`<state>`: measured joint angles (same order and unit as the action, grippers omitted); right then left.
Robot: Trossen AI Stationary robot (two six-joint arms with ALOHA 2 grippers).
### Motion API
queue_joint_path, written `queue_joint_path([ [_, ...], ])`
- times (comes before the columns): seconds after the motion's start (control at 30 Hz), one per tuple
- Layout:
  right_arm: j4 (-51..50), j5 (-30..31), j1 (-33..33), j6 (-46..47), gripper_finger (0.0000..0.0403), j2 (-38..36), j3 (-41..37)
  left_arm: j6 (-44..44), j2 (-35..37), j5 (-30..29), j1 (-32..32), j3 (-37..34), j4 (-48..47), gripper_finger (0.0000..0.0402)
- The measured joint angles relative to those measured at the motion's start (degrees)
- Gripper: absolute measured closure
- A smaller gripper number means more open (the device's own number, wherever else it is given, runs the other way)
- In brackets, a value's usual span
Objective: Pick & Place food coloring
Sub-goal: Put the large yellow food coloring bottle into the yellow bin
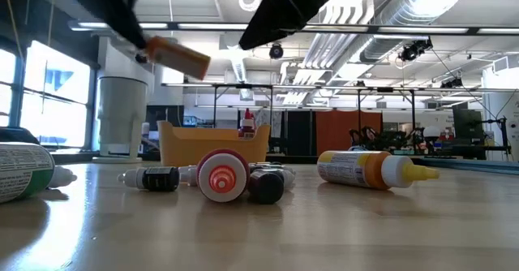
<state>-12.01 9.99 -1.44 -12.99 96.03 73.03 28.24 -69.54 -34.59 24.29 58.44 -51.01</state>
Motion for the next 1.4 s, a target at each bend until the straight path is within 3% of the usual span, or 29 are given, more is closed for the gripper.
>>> queue_joint_path([
  [0.27, -6.22, 10.54, -0.23, 0.59, 0.0197, 0.00, 0.00, -18.82, -0.37, 16.82, -21.12, 7.62, -1.27, 0.0295],
  [0.37, -7.53, 13.92, -0.23, 0.59, 0.0197, 0.00, 0.00, -21.11, -1.86, 20.98, -29.03, 7.65, -2.31, 0.0295],
  [0.53, -8.29, 14.68, -0.23, 0.59, 0.0197, 0.00, 0.00, -26.91, -7.08, 25.19, -38.22, 7.64, -3.77, 0.0295],
  [0.73, -8.78, 14.56, -0.23, 0.59, 0.0197, 0.00, 0.00, -35.02, -15.83, 26.30, -42.56, 11.75, -4.27, 0.0295],
  [0.97, -11.46, 14.54, -0.23, 0.63, 0.0197, 0.00, 0.00, -39.48, -27.96, 21.86, -43.51, 24.59, -15.03, 0.0295],
  [1.13, -14.08, 15.14, -0.23, 2.60, 0.0197, 0.00, 0.00, -40.45, -33.56, 21.90, -43.42, 31.98, -19.93, 0.0295],
  [1.27, -17.38, 20.69, -0.23, 5.70, 0.0197, -0.01, 0.00, -41.37, -35.19, 21.21, -43.44, 32.78, -20.07, 0.0295],
  [1.4, -27.97, 28.68, -0.23, 11.76, 0.0197, -1.18, 0.00, -43.42, -35.74, 20.77, -43.82, 32.80, -19.77, 0.0295],
])
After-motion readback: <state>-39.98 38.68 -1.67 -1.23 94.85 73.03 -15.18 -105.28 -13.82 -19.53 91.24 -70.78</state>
